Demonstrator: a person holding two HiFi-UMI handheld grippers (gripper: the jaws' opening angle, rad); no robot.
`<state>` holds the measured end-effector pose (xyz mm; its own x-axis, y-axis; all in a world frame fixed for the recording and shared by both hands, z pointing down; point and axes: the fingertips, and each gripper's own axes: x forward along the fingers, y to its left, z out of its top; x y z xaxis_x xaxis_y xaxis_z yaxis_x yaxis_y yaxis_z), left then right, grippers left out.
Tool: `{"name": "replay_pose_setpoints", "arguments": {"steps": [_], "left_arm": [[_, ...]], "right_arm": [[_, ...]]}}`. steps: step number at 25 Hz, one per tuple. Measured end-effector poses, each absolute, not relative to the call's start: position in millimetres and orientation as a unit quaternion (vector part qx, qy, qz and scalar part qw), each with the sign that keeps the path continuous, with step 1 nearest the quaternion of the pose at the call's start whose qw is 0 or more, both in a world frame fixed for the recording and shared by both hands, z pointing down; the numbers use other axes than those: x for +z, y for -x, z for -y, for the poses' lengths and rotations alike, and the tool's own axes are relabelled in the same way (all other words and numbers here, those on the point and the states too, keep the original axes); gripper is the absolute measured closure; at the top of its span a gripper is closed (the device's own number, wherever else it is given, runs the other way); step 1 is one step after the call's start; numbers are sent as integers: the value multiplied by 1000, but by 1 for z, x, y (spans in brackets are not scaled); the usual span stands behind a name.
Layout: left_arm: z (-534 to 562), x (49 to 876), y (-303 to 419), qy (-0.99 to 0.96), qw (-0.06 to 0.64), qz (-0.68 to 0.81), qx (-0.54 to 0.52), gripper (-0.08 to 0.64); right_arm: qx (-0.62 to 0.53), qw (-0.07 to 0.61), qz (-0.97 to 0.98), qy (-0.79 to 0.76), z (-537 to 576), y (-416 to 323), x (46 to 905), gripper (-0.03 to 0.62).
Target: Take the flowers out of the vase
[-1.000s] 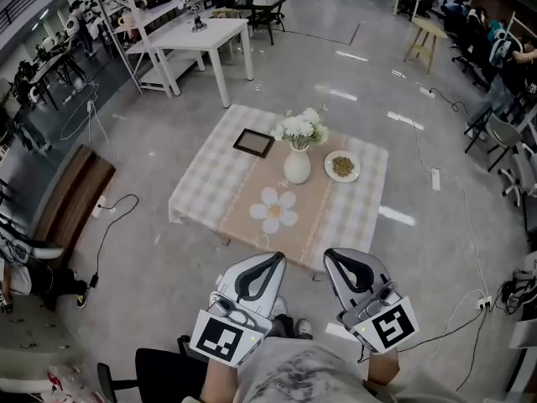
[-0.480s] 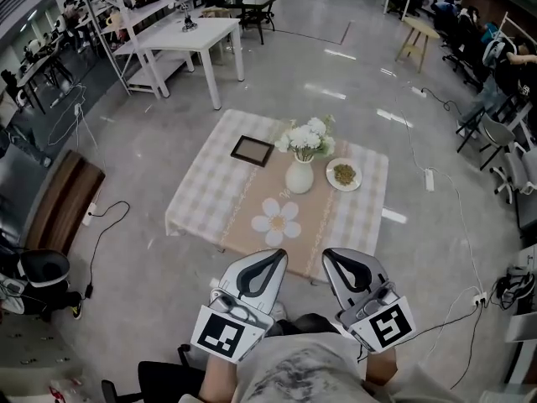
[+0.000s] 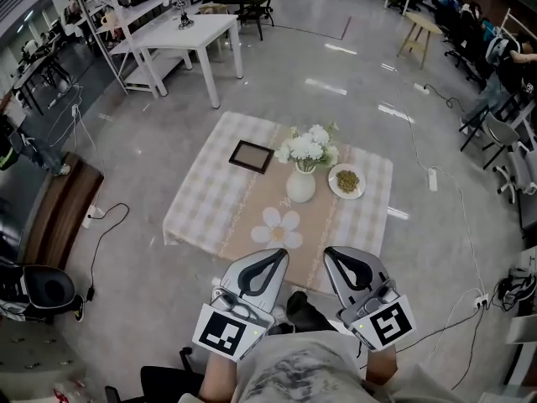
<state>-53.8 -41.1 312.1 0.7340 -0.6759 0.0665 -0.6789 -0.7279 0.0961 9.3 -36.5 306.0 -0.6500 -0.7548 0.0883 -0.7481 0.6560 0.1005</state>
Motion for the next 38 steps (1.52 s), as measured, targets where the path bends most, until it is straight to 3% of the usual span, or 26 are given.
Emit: {"name": "replay_pose_setpoints", "arguments": {"steps": [38], "left_arm": [[180, 387, 10, -921, 112, 368, 59, 552]], "right_arm": [[46, 86, 915, -391, 195, -46, 401, 575]]}}
